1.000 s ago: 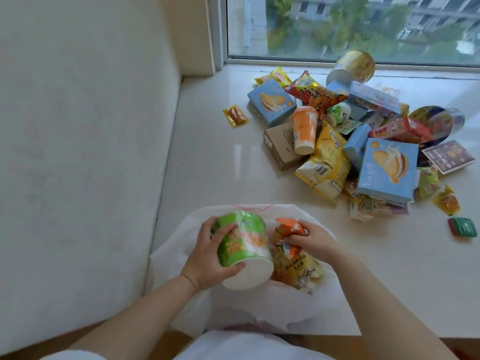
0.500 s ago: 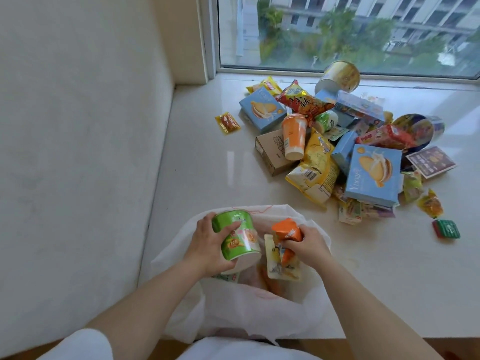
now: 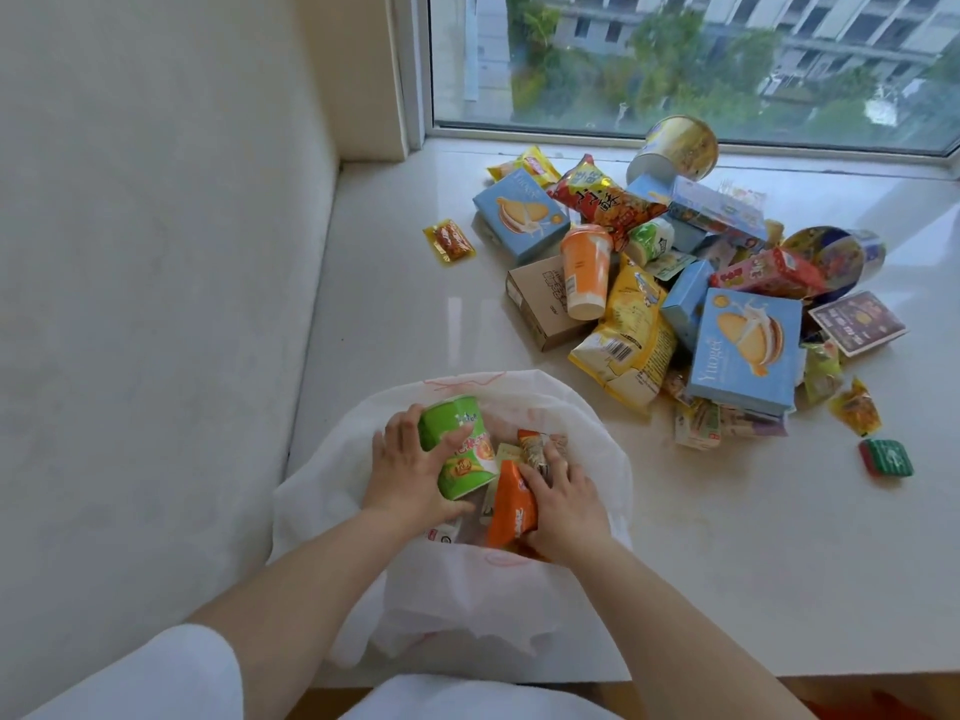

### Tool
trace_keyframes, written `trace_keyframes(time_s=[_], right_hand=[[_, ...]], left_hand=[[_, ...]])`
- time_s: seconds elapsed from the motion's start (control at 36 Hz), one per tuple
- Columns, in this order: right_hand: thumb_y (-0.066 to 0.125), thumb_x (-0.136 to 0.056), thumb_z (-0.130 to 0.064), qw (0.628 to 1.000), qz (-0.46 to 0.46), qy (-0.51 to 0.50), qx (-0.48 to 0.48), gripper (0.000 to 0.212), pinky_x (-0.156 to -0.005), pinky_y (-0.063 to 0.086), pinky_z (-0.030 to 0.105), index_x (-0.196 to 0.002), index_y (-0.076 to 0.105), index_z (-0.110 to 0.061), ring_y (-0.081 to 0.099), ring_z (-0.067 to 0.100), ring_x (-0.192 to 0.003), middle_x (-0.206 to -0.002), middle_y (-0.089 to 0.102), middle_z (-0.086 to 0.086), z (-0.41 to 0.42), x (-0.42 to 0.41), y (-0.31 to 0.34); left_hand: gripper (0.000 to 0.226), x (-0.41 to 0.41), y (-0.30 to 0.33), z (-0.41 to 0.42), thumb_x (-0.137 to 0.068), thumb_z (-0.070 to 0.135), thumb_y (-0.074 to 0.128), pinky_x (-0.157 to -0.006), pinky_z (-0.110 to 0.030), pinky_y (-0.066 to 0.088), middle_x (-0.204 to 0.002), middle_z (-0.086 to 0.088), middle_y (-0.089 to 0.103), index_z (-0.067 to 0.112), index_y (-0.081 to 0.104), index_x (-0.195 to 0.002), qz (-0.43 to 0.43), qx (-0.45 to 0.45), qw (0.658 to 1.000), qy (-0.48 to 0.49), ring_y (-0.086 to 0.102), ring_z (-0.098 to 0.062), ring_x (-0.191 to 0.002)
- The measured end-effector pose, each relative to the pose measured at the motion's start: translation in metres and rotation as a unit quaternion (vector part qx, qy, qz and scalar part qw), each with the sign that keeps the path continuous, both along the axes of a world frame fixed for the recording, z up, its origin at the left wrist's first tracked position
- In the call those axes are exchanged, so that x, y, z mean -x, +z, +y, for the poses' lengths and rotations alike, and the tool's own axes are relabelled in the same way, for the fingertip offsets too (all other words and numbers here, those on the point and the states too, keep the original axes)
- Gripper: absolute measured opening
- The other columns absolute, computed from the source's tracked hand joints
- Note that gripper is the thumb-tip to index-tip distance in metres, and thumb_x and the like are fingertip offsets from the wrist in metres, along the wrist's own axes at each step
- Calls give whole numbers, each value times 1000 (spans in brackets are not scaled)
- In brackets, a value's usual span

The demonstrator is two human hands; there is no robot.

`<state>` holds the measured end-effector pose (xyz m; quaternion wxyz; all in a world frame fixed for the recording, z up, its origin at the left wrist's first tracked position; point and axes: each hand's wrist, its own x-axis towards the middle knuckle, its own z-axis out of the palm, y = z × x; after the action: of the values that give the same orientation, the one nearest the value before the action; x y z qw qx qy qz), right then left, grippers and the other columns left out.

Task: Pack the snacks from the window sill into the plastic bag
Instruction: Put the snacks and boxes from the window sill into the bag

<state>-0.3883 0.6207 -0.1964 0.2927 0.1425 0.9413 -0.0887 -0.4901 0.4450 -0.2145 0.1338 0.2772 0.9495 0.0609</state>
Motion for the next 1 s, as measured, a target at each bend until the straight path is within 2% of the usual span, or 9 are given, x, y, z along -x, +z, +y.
trace_keyframes(time_s=[0.08,0.17,0.25,0.33,0.39,0.47,0.64,0.86,1.0], right_hand=[[50,-75,-66,999,-28,31,-16,95,-116,12,44,-150,1,-34,6,37,-142,-158,-10,8,-5,1,0],[45,-81,-58,998,-29,51,-38,81,-112,17,46,-148,4,-40,10,37,-141,-159,-7,7,-3,10,5],[50,-83,-54,996,-28,58,-62,75,-102,29,47,-147,11,-42,24,35,-136,-158,5,3,4,23,18],[46,-91,-32,996,39,52,-65,52,-95,35,42,-141,32,-37,45,28,-120,-147,34,0,11,37,33],[44,-92,-23,992,94,54,-58,41,-89,39,38,-132,45,-30,52,25,-110,-133,49,0,18,49,40],[44,-90,-19,989,129,48,-55,36,-79,44,34,-125,51,-23,56,24,-106,-119,57,0,35,74,47],[45,-91,-23,982,180,-54,-10,39,-76,41,32,-130,48,-18,51,23,-107,-120,54,4,85,136,54],[52,-86,-28,952,207,-224,-31,61,-98,35,41,-139,29,-11,37,33,-121,-138,33,15,147,227,24],[55,-86,-31,945,208,-248,-42,76,-101,34,44,-146,13,-12,32,38,-126,-147,19,16,170,262,-3]], left_hand=[[85,2,10,3,-62,84,14,-114,-55,9,-139,-7,5,49,28,-139,-15,17,1000,5,5,-28,-134],[80,8,18,9,-69,75,1,-113,-55,11,-138,-6,19,47,39,-134,-23,0,1000,15,14,-27,-135],[71,18,29,23,-79,67,7,-110,-45,24,-132,-6,33,37,52,-125,-18,-27,999,14,29,-26,-127],[45,30,33,41,-94,52,34,-106,-37,30,-132,-5,37,27,51,-127,-12,-68,997,17,34,-24,-123],[41,40,35,55,-95,47,39,-104,-36,31,-133,-4,36,25,49,-129,-4,-87,996,25,33,-22,-124],[43,59,39,80,-95,46,41,-105,-35,31,-135,-3,35,24,46,-132,13,-76,997,31,32,-22,-126],[47,108,45,128,-92,43,48,-103,-37,35,-139,-5,32,24,42,-135,31,-27,999,34,32,-24,-128],[48,191,19,162,-93,41,46,-100,-39,36,-141,-7,31,23,40,-137,4,25,996,83,31,-26,-129],[50,247,-14,176,-96,44,40,-100,-42,37,-143,-7,31,24,36,-141,-25,53,991,119,30,-26,-131]])
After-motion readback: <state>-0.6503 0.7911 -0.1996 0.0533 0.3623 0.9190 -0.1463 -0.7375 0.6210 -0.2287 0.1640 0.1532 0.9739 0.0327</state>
